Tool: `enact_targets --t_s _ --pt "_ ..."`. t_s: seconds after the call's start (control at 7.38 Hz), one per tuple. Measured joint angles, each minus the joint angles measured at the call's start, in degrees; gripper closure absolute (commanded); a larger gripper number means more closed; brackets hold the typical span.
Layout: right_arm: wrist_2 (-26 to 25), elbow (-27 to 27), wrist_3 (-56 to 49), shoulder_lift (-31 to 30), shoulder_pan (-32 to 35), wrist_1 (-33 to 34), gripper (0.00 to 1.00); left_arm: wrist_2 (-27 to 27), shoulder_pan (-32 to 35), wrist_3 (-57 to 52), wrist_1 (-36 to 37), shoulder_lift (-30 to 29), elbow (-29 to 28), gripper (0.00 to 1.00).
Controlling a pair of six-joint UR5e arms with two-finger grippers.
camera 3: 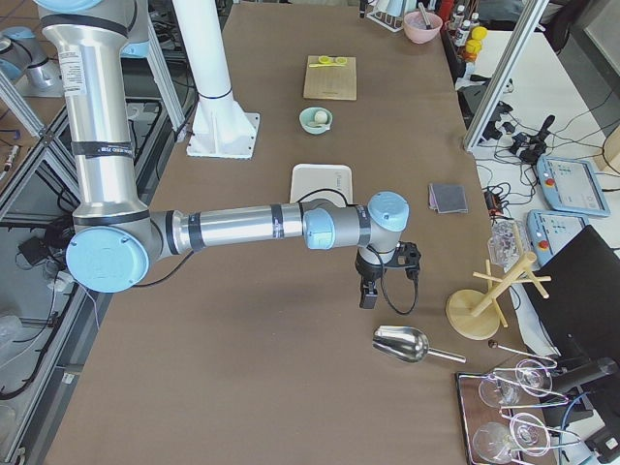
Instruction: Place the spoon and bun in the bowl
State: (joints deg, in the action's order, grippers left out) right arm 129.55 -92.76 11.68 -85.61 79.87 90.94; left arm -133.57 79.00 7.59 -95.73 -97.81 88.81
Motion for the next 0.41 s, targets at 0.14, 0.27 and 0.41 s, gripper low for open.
enact_targets --t_s 0.14,0.27,0.41 --pt "0.0 0.2 0.0 0.0 0.0 0.0 0.00 -0.2 0.0 1.1 0.0 0.1 0.0 0.02" --pt "0.0 0.8 0.0 0.3 0.0 0.0 0.00 -0.2 0.0 1.5 0.0 0.1 0.1 0.02" --pt "0.0 1.7 0.0 0.9 -0.1 -0.1 0.00 -0.3 0.0 1.7 0.0 0.0 0.1 0.02"
